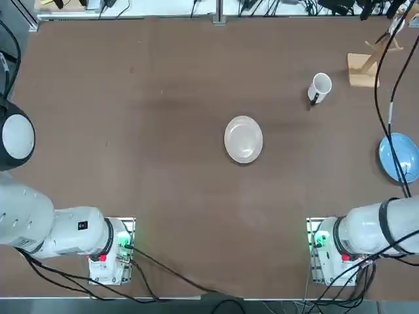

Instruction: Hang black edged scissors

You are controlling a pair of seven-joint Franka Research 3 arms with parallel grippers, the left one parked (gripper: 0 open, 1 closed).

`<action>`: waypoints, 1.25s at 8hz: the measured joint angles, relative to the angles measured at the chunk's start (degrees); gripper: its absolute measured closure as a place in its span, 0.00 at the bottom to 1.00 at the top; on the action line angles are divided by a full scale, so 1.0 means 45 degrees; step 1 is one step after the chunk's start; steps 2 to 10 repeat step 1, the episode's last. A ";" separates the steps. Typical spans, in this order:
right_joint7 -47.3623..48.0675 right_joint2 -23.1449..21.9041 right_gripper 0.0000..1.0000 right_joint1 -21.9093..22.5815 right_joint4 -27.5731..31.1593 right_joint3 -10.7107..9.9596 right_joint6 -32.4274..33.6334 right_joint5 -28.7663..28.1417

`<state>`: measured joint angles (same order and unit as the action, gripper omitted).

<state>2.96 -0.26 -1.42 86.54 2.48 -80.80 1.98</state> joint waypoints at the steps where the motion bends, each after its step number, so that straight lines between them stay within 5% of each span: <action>1: 0.0191 -0.0160 0.00 -0.0010 0.0160 -0.0013 -0.0167 -0.0293; 10: 0.0191 -0.0160 0.00 -0.0010 0.0160 -0.0013 -0.0167 -0.0293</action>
